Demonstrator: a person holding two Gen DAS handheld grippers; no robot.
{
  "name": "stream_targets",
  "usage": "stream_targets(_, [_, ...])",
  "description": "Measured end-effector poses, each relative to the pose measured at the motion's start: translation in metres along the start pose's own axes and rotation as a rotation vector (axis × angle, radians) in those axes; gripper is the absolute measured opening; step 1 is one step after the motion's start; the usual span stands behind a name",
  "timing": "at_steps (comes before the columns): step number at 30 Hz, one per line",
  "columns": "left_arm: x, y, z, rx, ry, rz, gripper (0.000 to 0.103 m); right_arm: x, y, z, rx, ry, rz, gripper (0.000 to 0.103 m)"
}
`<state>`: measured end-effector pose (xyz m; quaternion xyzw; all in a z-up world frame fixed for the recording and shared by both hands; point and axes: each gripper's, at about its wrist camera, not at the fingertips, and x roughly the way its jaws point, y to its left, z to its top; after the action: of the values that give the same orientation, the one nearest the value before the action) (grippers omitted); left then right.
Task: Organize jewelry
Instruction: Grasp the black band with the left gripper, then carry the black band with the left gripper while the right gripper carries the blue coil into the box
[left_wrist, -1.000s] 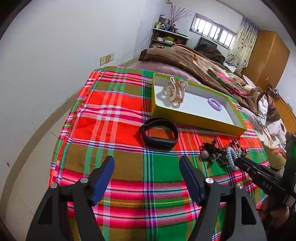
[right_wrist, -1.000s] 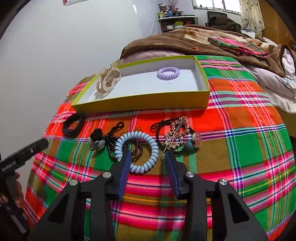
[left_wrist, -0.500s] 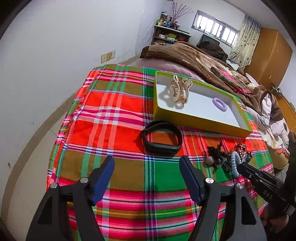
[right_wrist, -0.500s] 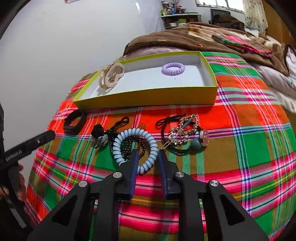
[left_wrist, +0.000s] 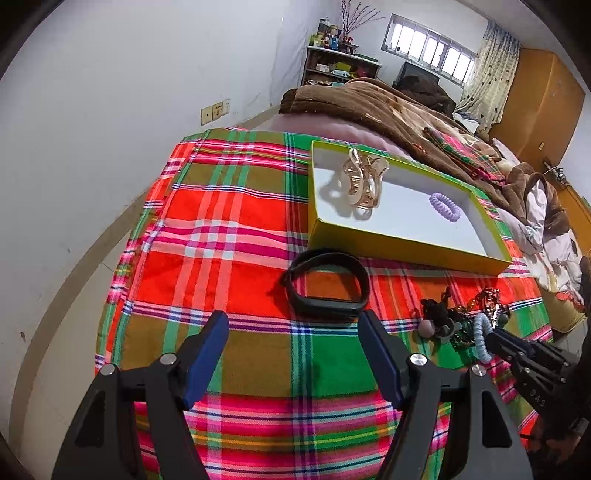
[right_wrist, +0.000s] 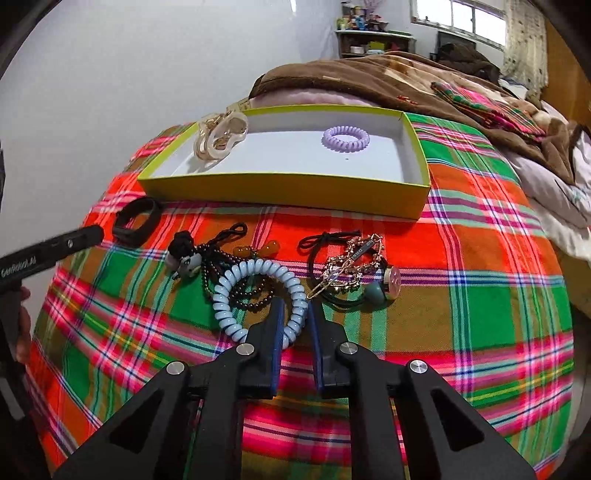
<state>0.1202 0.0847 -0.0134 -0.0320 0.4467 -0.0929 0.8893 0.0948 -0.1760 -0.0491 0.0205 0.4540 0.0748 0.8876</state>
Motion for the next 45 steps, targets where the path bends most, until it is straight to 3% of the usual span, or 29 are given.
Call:
stream_targets(8, [0.011,0.007,0.015,-0.018,0.019,0.005,0.074,0.001,0.001,0.001,-0.049,0.004,0.012,0.01])
stream_targets(28, [0.03,-0.007,0.027,0.086,0.053,0.047,0.073,-0.032,-0.016,-0.002,-0.014,-0.071,0.053,0.009])
stream_targets(31, [0.036,-0.008,0.027,0.099,0.072,0.084,0.069,-0.034,-0.015,0.0,-0.018,-0.08,0.059,0.009])
stream_targets(38, [0.042,-0.013,0.028,0.111,0.094,0.074,0.056,-0.034,-0.013,0.004,-0.02,-0.092,0.076,0.009])
stream_targets(42, [0.043,-0.019,0.027,0.125,0.101,0.053,0.034,-0.033,-0.016,0.005,-0.015,-0.095,0.076,0.009])
stream_targets(45, [0.043,-0.021,0.025,0.129,0.097,0.069,0.028,-0.033,-0.018,0.004,-0.011,-0.097,0.079,0.009])
